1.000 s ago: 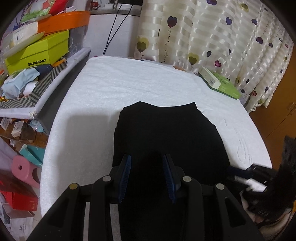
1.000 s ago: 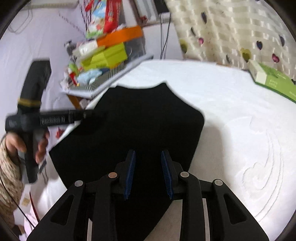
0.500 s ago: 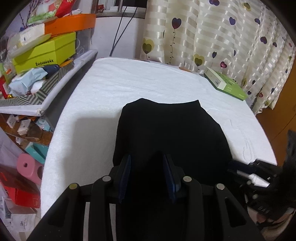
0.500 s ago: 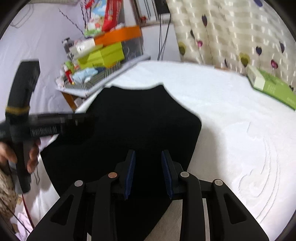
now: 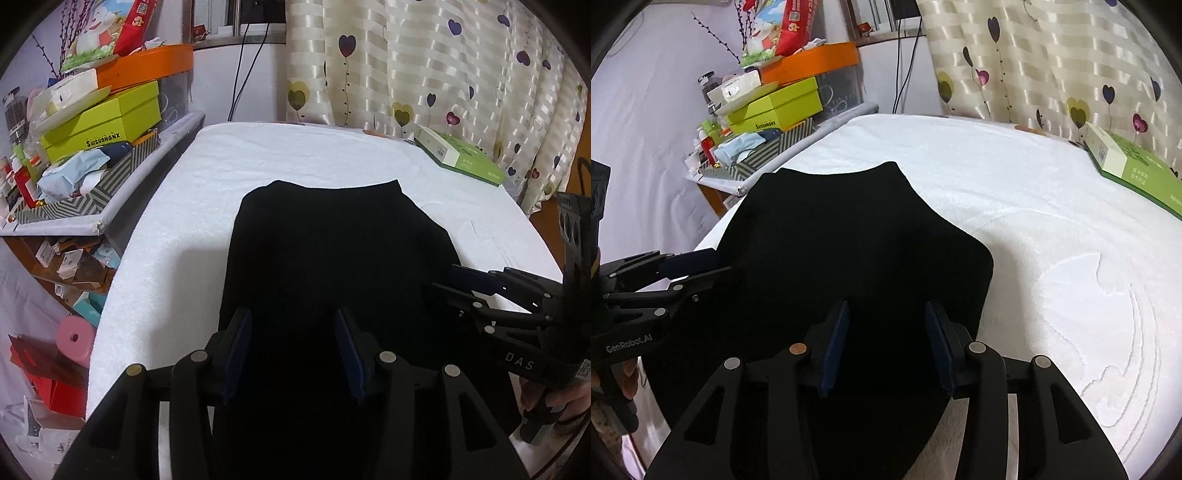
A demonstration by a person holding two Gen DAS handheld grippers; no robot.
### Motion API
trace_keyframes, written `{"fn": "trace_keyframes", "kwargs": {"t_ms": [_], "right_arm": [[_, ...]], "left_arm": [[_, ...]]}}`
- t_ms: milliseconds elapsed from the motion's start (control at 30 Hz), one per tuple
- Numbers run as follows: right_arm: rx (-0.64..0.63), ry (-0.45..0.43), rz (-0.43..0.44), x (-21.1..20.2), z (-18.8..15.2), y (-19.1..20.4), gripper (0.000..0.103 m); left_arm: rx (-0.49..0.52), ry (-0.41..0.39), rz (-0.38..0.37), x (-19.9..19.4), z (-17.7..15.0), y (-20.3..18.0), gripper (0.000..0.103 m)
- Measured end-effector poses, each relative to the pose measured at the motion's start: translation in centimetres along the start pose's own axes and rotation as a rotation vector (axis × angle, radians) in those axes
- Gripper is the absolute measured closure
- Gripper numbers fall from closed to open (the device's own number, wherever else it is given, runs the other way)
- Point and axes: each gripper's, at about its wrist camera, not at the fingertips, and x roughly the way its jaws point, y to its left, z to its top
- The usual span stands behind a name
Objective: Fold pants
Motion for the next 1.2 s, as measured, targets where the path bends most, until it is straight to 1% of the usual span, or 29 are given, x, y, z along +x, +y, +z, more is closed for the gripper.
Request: {"fn": "trace_keyframes", "kwargs": {"t_ms": [67, 200, 467, 533, 633, 733, 800, 833, 900, 933, 967, 1000, 1033, 1067, 1133, 1167, 1200], "right_arm": [[0.001, -0.001, 0.000, 0.0, 0.0, 0.0, 0.059], [-0.004, -0.006, -0.005, -0.1, -0.1, 0.1, 0.059], [0.001, 0.003, -0.005, 0.0, 0.1, 0.2, 0.059], [-0.004, 0.002, -0.008, 0.0, 0.1, 0.3, 0.059], [-0.018, -0.001, -0.025, -0.3, 0.0, 0.7, 0.059], [-0.026, 0.001, -0.027, -0.7, -0.2, 0.8, 0.059], [-0.030, 0.008, -0.021, -1.2, -0.3, 1.2, 0.058], [-0.034, 0.006, -0.013, -1.6, -0.4, 1.4, 0.058], [-0.082, -0.022, 0.050, -2.9, -0.8, 2.7, 0.058], [-0.119, -0.032, 0.091, -3.5, -1.1, 3.6, 0.056], [-0.157, -0.031, 0.139, -4.0, -1.5, 4.7, 0.052], [-0.183, -0.025, 0.182, -4.3, -1.8, 5.6, 0.039], [-0.199, -0.019, 0.219, -4.4, -2.1, 6.3, 0.034], [-0.220, -0.007, 0.263, -4.5, -2.5, 7.2, 0.034], [-0.270, 0.008, 0.306, -4.3, -3.1, 8.7, 0.034], [-0.316, 0.012, 0.308, -4.1, -3.4, 9.8, 0.034], [-0.357, 0.014, 0.288, -3.7, -3.7, 10.6, 0.034]], "left_arm": [[-0.011, -0.002, -0.002, 0.0, 0.0, 0.1, 0.052], [0.007, -0.009, 0.015, 0.0, -0.2, -0.2, 0.051], [-0.003, -0.014, 0.012, -0.1, -0.3, -0.2, 0.050], [0.001, -0.014, 0.018, -0.2, -0.4, -0.3, 0.050], [0.029, -0.023, 0.049, -0.7, -0.7, -0.8, 0.050], [0.020, -0.023, 0.029, -1.1, -0.9, -0.9, 0.049], [0.011, -0.026, 0.031, -1.3, -1.0, -0.7, 0.049], [0.003, -0.028, 0.030, -1.5, -1.0, -0.6, 0.049], [-0.016, -0.035, 0.019, -2.1, -1.1, -0.3, 0.048], [-0.034, -0.046, 0.001, -2.7, -1.1, 0.1, 0.048], [-0.052, -0.057, -0.014, -3.1, -1.2, 0.5, 0.047], [-0.070, -0.066, -0.020, -3.5, -1.3, 1.0, 0.045], [-0.091, -0.069, -0.016, -3.9, -1.3, 1.6, 0.045], [-0.112, -0.070, -0.007, -4.2, -1.4, 2.3, 0.045], [-0.142, -0.074, -0.007, -4.6, -1.6, 3.3, 0.045], [-0.157, -0.071, -0.007, -4.8, -1.7, 3.9, 0.045], [-0.166, -0.069, 0.000, -4.9, -2.0, 4.3, 0.044]]}}
